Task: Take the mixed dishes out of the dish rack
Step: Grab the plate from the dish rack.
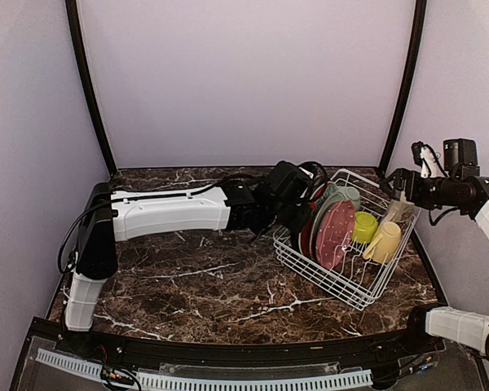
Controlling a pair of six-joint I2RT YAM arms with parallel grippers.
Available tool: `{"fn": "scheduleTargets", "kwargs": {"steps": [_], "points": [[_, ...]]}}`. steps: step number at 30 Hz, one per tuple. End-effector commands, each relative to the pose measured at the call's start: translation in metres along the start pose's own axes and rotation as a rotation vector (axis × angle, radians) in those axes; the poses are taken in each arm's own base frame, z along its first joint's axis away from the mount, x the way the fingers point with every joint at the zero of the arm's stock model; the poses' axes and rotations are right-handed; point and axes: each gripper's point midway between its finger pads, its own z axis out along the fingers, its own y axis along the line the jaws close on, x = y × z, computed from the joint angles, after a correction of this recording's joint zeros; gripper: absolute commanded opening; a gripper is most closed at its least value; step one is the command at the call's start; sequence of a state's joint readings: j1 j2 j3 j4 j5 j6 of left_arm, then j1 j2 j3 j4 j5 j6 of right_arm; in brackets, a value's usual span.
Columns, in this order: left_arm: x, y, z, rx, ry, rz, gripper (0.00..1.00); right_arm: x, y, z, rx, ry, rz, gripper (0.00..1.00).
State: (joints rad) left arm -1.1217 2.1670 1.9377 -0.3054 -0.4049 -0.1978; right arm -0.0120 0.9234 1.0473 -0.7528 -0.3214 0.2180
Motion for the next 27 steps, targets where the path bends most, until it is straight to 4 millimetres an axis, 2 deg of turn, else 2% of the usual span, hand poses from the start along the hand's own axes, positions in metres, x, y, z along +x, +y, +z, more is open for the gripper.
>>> {"fn": "scheduleTargets", "kwargs": {"steps": [1, 2, 8, 12, 16, 27], "points": [[-0.006, -0.003, 0.006, -0.013, 0.002, -0.012, 0.17, -0.003, 0.006, -0.001, -0.029, -0.028, -0.016, 0.99], [-0.001, -0.003, 0.010, -0.017, 0.016, -0.007, 0.17, -0.003, 0.006, -0.001, -0.031, -0.027, -0.015, 0.99], [-0.005, -0.007, 0.014, -0.014, 0.019, -0.006, 0.15, -0.003, 0.006, -0.003, -0.026, -0.034, -0.020, 0.99], [-0.004, -0.008, 0.015, -0.008, 0.022, -0.011, 0.06, -0.002, 0.006, -0.004, -0.025, -0.037, -0.022, 0.99], [-0.006, -0.011, 0.014, 0.010, 0.027, -0.033, 0.01, -0.002, 0.006, -0.005, -0.023, -0.042, -0.024, 0.99], [-0.040, -0.008, -0.009, 0.009, -0.006, -0.034, 0.01, -0.003, 0.006, -0.006, -0.022, -0.049, -0.023, 0.99]]}}
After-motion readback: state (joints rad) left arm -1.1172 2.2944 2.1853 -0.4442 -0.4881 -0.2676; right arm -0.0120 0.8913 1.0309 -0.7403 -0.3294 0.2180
